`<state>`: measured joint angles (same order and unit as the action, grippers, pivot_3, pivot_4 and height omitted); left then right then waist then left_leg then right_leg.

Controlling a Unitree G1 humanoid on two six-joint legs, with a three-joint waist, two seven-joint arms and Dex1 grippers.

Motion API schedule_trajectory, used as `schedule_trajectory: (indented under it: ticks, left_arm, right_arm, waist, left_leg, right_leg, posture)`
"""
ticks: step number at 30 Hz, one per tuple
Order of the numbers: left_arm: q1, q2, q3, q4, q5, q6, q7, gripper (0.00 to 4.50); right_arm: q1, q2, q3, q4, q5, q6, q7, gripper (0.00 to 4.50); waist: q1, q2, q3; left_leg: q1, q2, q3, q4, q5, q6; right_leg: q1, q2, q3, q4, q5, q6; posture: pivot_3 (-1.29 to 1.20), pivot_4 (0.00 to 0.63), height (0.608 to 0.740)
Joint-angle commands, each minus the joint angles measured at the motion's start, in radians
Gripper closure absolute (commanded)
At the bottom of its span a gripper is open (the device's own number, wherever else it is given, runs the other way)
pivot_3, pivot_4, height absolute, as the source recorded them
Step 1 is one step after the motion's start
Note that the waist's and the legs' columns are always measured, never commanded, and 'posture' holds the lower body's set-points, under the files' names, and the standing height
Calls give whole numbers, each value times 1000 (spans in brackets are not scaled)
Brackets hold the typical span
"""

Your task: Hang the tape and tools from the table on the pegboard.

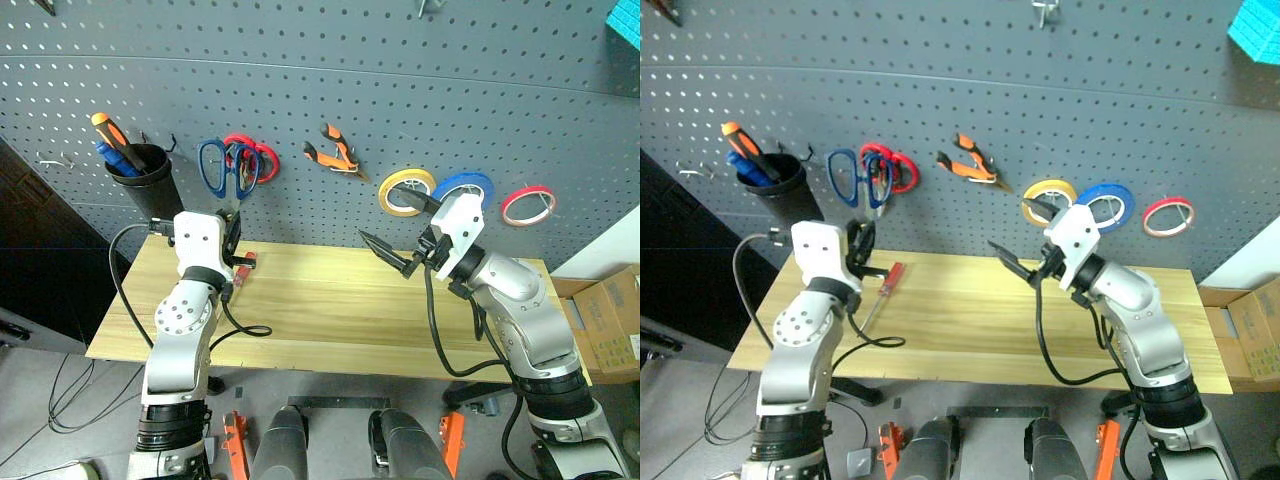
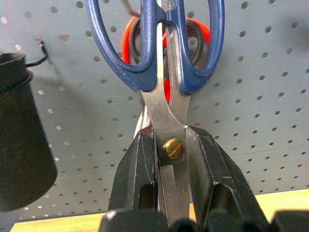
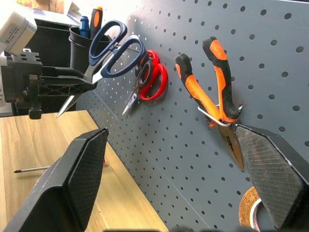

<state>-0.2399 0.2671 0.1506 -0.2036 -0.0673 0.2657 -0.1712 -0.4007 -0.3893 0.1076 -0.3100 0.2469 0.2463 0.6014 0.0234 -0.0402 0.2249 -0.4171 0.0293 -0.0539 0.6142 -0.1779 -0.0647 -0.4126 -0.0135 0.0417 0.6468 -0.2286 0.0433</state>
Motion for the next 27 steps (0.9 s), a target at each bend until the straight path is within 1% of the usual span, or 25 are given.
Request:
schedule_trajectory:
  ticks: [1,5,12,14,15,23,24,25,27]
  left_arm:
    - [-12,-11,-13,-11,-45,27,-33,3874]
    - [-46,-29,20,16,-104,78,-36,3874]
    - [-88,9,36,75,-106,76,-46,3874]
    - [-105,18,44,93,-111,69,-47,3202]
    - [-110,19,48,100,-116,68,-49,3010]
    - [-110,27,45,101,-123,65,-64,179]
    - [-106,29,43,100,-118,72,-59,39]
    - [-98,31,42,96,-115,81,-55,39]
    - [-63,38,40,71,-113,103,-57,39]
  right_arm:
    - [-4,-6,-27,-38,-1,-8,-10,0]
    - [0,-8,-30,-41,-1,-7,-12,0]
    - [5,-10,-29,-48,-1,-4,-19,0]
    - [6,-10,-30,-48,0,-3,-20,0]
    - [6,-10,-30,-48,0,-3,-20,0]
    - [9,-14,-34,-54,7,2,-15,0]
    - [11,-15,-34,-56,10,4,-14,0]
    - [13,-16,-34,-61,13,7,-11,0]
    - [25,-20,-32,-76,25,17,-2,0]
  waist:
    - [0,0,0]
    - [-1,0,0]
    - [-1,1,1]
    - [-1,1,1]
    - [-1,1,1]
    - [-1,2,2]
    - [-1,2,2]
    - [-1,2,3]
    - [-1,2,3]
  left_leg:
    - [0,0,0,0,0,0]
    - [0,0,0,0,0,0]
    - [0,0,0,0,0,0]
    - [0,0,0,-1,0,0]
    - [0,0,0,-1,0,0]
    - [0,0,0,-1,0,0]
    - [0,0,0,-1,0,0]
    - [0,0,0,-1,0,0]
    - [0,0,0,-2,0,0]
  right_leg:
    - [0,0,0,0,0,0]
    - [0,0,0,0,0,0]
    - [0,0,0,-1,0,0]
    - [0,0,0,-1,0,0]
    - [0,0,0,-1,0,0]
    - [0,0,0,-1,-1,-1]
    - [0,0,0,-1,-1,-2]
    - [0,0,0,-1,-3,-5]
    - [0,0,0,-1,-3,-5]
  posture:
    - [98,211,740]
    - [93,209,740]
    - [89,213,740]
    - [91,217,740]
    - [91,217,740]
    - [86,230,740]
    - [85,231,740]
    - [85,233,740]
    - [84,233,740]
